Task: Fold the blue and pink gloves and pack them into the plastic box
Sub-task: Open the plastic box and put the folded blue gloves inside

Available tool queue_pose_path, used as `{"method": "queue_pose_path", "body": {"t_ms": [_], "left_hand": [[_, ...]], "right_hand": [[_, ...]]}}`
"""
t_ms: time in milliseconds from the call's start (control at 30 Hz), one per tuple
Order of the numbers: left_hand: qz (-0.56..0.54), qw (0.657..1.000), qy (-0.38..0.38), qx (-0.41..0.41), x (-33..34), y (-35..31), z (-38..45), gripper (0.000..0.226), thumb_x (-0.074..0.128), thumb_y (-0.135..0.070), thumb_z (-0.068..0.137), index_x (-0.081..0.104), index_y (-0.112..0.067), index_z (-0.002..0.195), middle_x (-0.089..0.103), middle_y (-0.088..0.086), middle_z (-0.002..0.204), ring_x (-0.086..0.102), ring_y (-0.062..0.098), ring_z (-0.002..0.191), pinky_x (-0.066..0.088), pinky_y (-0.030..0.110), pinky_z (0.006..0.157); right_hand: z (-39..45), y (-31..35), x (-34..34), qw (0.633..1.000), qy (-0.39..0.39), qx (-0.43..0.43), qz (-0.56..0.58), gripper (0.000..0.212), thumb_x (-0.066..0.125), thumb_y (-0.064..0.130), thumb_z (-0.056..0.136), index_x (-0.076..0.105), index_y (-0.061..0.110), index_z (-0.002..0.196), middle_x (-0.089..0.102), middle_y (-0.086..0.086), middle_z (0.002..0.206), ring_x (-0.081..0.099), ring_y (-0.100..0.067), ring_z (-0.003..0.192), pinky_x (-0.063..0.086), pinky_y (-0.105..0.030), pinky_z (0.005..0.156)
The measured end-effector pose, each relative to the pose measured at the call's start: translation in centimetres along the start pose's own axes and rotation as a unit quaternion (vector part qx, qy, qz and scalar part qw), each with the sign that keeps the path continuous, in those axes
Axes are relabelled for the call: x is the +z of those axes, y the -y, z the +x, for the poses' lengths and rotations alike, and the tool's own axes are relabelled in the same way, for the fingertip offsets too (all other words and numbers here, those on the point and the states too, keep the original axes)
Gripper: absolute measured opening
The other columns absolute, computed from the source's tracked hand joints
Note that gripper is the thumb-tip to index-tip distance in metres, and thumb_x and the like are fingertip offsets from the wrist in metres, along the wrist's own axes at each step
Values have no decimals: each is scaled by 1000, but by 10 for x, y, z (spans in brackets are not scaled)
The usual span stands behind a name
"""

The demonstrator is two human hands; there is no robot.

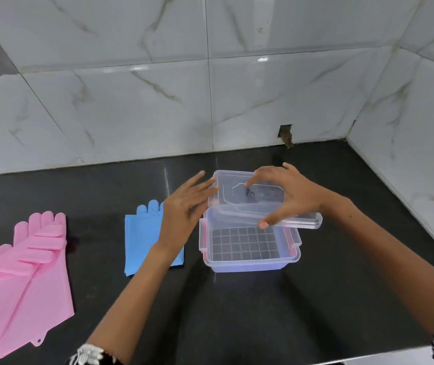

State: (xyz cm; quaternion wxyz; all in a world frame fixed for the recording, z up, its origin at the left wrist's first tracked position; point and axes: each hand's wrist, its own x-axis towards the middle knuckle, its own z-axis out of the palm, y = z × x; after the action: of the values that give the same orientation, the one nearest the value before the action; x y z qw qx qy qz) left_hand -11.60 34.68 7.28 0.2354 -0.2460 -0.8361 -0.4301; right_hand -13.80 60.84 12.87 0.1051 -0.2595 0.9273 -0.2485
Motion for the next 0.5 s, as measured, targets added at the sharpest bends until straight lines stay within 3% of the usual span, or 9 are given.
{"method": "queue_pose_path", "body": {"t_ms": [33, 100, 167, 267, 333, 400, 500], "left_hand": [[-3, 1000, -9, 12, -1, 1, 10, 29, 63, -11, 85, 67, -6, 113, 64, 5, 119, 57, 21, 119, 49, 32, 98], [-8, 999, -31, 20, 0, 2, 28, 26, 64, -13, 84, 70, -2, 107, 70, 10, 108, 67, 18, 102, 54, 24, 89], [-16, 997, -69, -5, 4, 5, 46, 23, 68, -12, 82, 71, -3, 102, 72, 4, 97, 68, 8, 87, 52, 11, 81], [-55, 989, -96, -102, 12, 15, 69, 22, 73, -16, 79, 73, -8, 100, 71, -3, 93, 69, 6, 82, 53, 13, 79], [-56, 982, -82, -158, 18, 26, 81, 20, 74, -19, 79, 75, -9, 96, 74, 2, 90, 71, 12, 80, 56, 21, 80], [-75, 971, -61, -221, 26, 36, 90, 20, 76, -15, 78, 75, -6, 95, 75, 8, 87, 72, 18, 77, 58, 30, 78], [-120, 935, -38, -330, 40, 49, 97, 24, 78, -7, 74, 72, 1, 96, 73, 14, 87, 70, 24, 74, 60, 38, 74]], "right_hand": [[2, -1, -6, 1000, 14, 4, 23, 68, 64, 74, 57, 51, 45, 117, 46, 20, 130, 38, 8, 117, 14, -51, 116], [5, -6, -16, 994, 47, 13, 101, 65, 56, 76, 62, 54, 42, 118, 53, 18, 126, 48, 1, 114, 33, -50, 108], [5, -20, -27, 970, 74, 29, 229, 83, 38, 87, 67, 57, 28, 123, 60, 3, 126, 56, -13, 117, 37, -46, 106], [-1, -49, -36, 876, 57, 77, 474, 115, 10, 92, 61, 53, 11, 130, 58, -19, 130, 54, -31, 123, 44, -41, 100], [-5, -65, -31, 808, -21, 96, 582, 118, 12, 92, 61, 52, 6, 130, 57, -25, 129, 53, -38, 122, 42, -48, 100], [-6, -75, -23, 782, -115, 130, 599, 105, 21, 87, 68, 51, 7, 129, 61, -22, 124, 60, -36, 114, 42, -50, 99], [5, -74, -5, 807, -229, 187, 511, 56, 37, 61, 89, 52, 17, 121, 65, -14, 120, 67, -24, 102, 49, -43, 92]]}}
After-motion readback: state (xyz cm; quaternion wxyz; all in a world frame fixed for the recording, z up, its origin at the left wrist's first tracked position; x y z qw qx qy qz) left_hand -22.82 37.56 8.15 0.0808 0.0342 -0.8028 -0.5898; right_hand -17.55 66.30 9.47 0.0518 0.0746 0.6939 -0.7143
